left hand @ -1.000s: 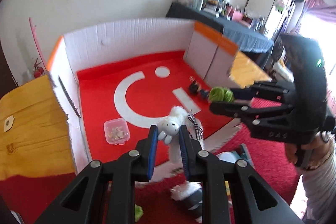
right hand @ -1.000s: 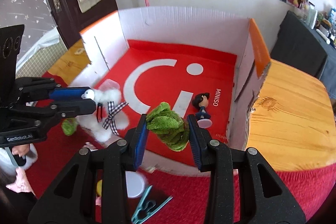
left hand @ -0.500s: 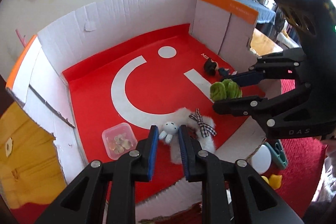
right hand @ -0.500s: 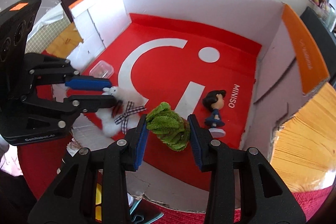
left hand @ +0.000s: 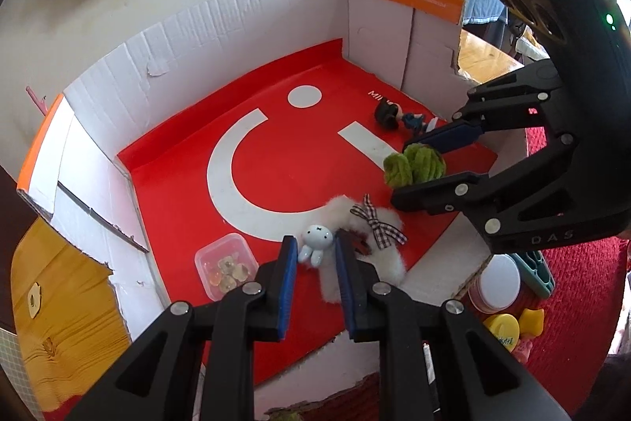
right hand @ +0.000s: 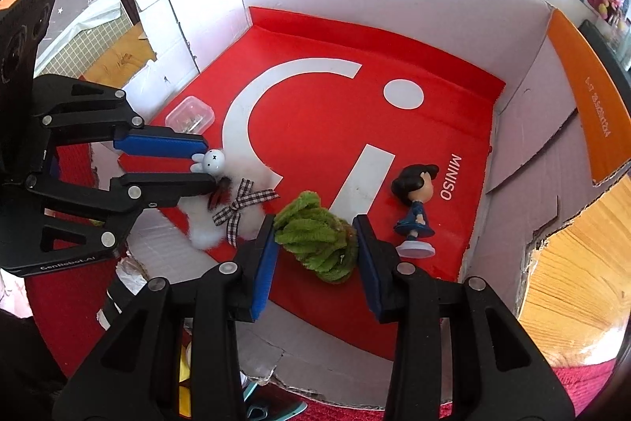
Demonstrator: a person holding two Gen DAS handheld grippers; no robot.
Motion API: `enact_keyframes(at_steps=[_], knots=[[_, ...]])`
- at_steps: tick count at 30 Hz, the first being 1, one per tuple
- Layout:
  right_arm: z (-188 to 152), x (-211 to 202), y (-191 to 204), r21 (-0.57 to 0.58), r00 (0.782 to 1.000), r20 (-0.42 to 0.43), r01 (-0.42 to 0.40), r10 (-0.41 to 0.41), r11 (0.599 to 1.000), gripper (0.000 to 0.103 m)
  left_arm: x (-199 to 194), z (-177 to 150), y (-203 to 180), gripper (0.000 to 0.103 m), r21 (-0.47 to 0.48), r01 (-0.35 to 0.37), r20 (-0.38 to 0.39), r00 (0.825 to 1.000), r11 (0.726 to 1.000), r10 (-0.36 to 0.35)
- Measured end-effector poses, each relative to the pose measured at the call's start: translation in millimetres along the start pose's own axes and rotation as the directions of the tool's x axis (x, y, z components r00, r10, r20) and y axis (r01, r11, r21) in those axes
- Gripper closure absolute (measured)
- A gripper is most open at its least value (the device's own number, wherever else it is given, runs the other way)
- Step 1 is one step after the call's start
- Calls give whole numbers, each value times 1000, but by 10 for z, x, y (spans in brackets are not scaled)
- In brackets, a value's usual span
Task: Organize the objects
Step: 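Open the right tool to drop the yarn ball while the left tool releases the sheep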
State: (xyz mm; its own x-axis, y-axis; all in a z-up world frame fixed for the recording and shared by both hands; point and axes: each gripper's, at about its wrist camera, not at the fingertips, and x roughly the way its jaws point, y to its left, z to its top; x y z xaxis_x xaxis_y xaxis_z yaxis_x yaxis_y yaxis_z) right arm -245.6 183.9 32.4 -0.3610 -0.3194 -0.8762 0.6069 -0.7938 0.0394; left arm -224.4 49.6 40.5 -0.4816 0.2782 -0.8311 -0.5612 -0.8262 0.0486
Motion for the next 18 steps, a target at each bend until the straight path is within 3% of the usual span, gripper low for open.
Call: enact_keyframes(at_steps=[6, 11, 18], knots=[[9, 22, 31, -8, 1000, -9, 13, -13, 1000, 63, 6, 1, -1, 81, 1, -1, 1, 1000, 1000, 1], [8, 42, 66, -26, 999, -10, 42, -42, 999, 48, 9, 5, 5, 80, -1, -2, -1, 1000, 1000, 2], [-29, -19, 25, -21, 999, -11, 41, -41, 999, 48, 0, 3, 25, 75, -8, -4, 1, 1000, 1000, 4]])
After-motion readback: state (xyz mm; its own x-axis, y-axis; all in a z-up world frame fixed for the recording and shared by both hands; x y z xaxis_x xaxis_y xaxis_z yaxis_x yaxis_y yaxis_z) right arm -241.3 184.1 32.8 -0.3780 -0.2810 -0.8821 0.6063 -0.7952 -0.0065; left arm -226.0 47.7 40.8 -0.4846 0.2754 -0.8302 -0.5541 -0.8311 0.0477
